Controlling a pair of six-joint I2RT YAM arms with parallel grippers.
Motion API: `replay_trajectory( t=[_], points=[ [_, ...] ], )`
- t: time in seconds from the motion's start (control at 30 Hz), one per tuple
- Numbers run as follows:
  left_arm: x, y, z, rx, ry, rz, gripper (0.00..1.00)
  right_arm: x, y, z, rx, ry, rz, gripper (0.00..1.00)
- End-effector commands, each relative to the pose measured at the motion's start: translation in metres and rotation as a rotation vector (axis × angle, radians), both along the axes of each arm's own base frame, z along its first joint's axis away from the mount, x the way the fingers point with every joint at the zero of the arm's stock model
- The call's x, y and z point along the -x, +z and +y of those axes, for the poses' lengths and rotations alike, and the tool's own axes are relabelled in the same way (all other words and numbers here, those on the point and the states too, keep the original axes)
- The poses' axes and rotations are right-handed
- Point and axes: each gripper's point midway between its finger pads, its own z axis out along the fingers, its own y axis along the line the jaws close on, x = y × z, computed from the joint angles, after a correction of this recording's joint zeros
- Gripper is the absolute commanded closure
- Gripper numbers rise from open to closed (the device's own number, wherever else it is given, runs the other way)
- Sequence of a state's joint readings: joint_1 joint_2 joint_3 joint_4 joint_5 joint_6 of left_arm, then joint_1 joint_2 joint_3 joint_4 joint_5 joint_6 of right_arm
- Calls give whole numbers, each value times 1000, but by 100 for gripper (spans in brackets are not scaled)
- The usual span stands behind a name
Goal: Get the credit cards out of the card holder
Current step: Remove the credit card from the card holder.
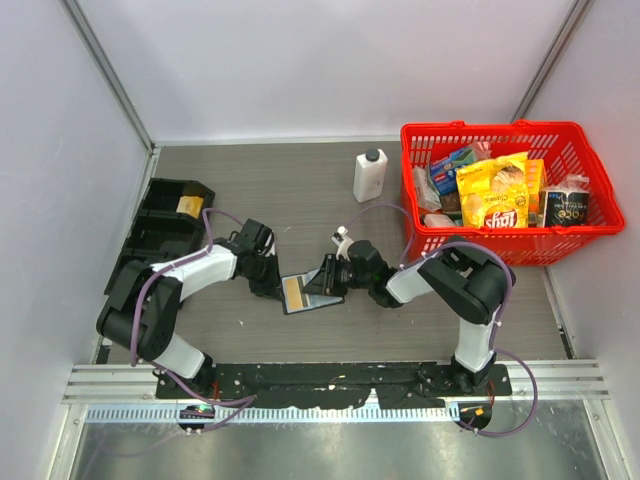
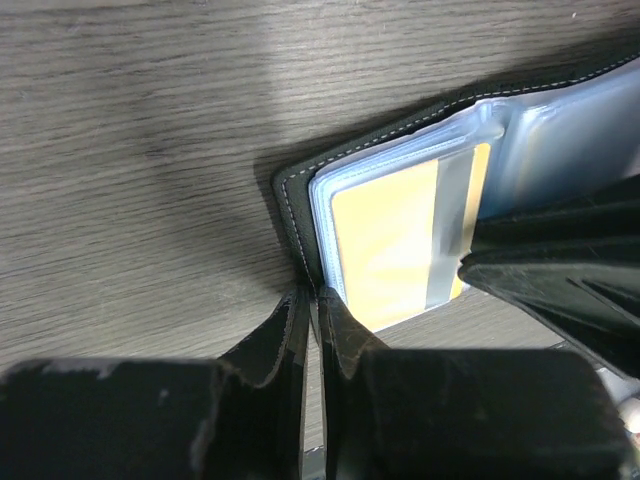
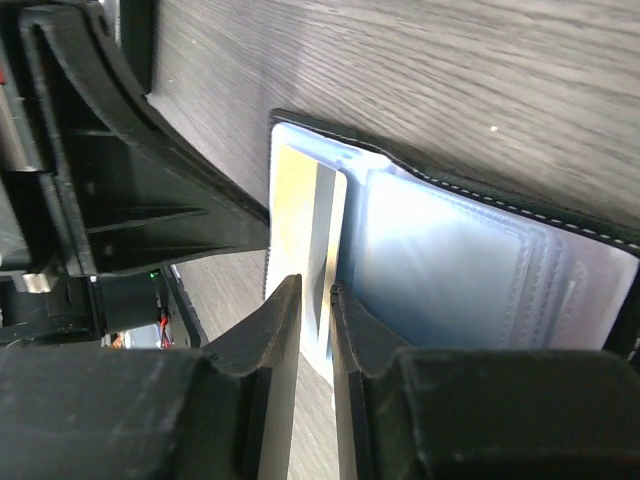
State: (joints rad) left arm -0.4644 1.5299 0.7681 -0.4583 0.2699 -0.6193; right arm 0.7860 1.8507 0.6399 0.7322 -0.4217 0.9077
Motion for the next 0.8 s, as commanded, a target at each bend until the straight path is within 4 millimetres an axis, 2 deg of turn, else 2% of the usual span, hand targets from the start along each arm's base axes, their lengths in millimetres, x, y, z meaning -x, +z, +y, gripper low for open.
replay_trajectory(
  t=[0.0,0.17,0.3,0.37,0.43,0.63,0.77],
  points=[
    [0,-8,-10,33,-25,13,89,8,16,18,-76,97,-15,76],
    [-5,-5,-13,39,-29,4,88,7,5,21,-41,105,19,72],
    [-4,-6,-13,30,-29,5,88,11,16,26,-89,143,7,71],
    [-5,-3,-11,22,-23,-9,87,6,20,25,-86,126,-9,71],
    [-9,4,-8,10,-5,-40,82,3,18,21,-59,101,-23,71],
    [-15,33,-5,27,46,-117,56,4,8,12,-21,62,-11,71],
    [-18,40,-6,43,62,-139,49,3,6,9,-11,39,-13,71]
  ],
)
